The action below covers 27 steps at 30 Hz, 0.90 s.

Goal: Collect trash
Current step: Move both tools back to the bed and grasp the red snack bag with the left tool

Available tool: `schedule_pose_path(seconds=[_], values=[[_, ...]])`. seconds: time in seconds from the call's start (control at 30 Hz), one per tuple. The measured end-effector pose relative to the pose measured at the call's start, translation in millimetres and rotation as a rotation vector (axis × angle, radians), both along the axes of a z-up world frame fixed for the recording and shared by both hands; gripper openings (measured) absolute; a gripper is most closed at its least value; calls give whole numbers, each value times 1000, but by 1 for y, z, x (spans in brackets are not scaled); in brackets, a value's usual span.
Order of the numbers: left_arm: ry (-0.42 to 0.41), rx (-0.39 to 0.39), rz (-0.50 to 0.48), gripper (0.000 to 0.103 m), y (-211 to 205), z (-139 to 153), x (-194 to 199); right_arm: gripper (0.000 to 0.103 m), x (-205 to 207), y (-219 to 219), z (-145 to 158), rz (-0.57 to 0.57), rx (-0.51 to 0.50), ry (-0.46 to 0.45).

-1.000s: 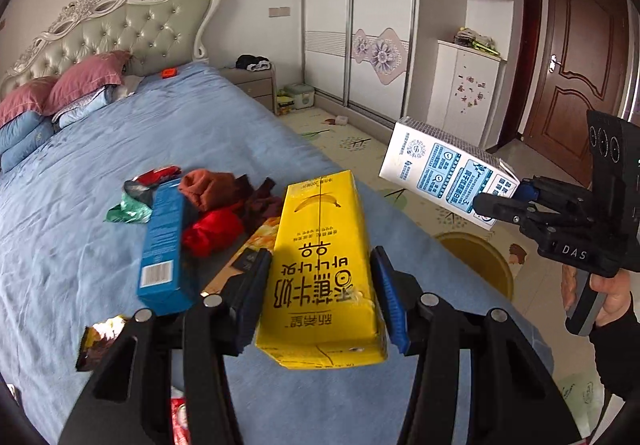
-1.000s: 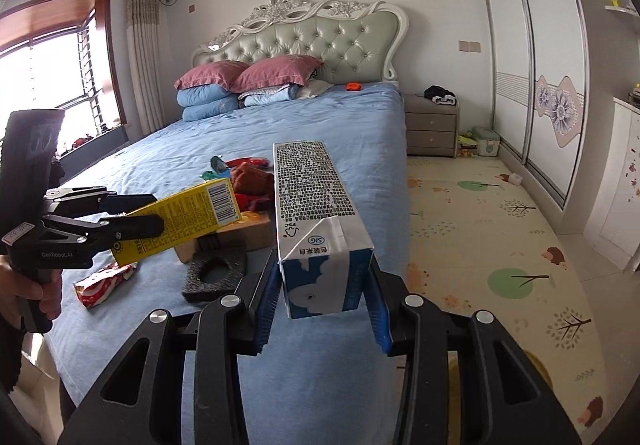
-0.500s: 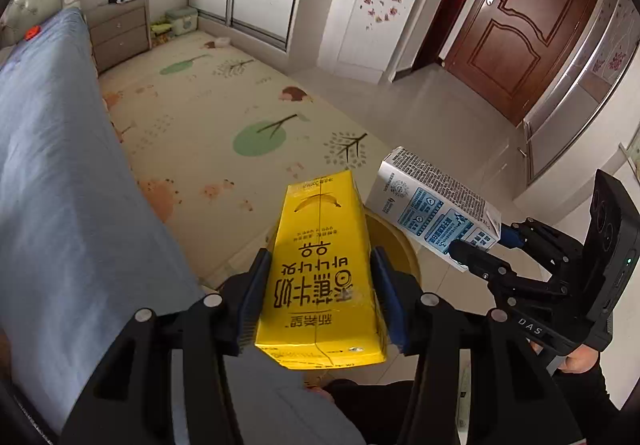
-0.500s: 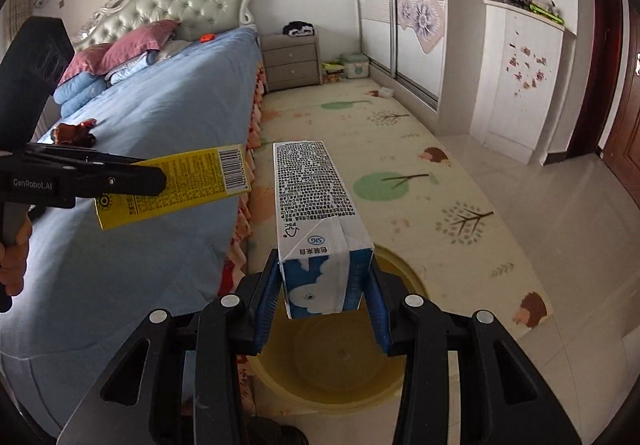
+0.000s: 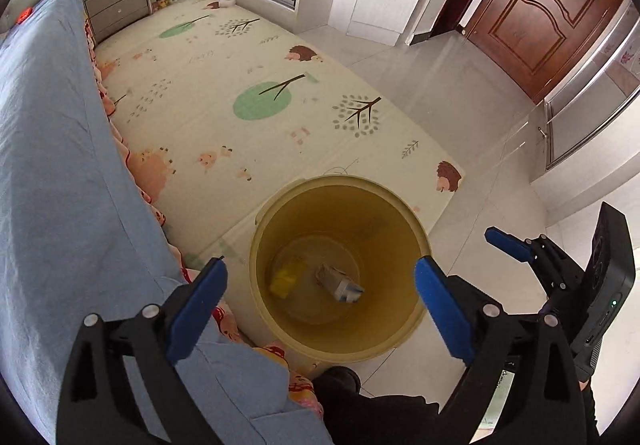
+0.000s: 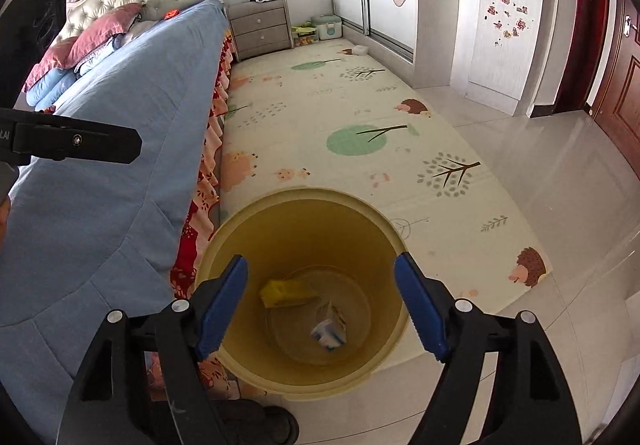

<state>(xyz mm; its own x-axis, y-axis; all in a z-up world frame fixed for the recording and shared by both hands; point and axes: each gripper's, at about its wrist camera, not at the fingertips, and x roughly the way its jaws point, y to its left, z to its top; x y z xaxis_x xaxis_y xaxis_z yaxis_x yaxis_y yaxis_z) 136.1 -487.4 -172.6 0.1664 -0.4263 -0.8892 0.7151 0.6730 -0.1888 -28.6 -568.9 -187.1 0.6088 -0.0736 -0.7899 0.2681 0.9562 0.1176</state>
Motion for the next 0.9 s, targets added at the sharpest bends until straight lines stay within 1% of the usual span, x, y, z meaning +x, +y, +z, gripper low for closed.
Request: schedule_pose_path(seconds=[0.1,0.2,0.33,0.5,0.63,0.77,0.9], values=[[-65,-19,2,96,12,16,-10,73,0,6,10,5,-2,-24],[-108,-53,9,96,27,37,-20,73,4,13,24,23,-2,-58],[-194,-97,44,96,64,73,-34,72,5,40,56,67,-16,-123],[-320,-122,130,97,130,111,-47,72,7,87,103,148,-25,-235],[-413,-111,213,99,190,135,-58,72,12,135,135,237,-6,-321],[-486,-91,306,99,251,152,-68,72,19,185,157,326,18,-383],[-531,-79,405,99,308,159,-78,72,28,234,170,409,46,-417]])
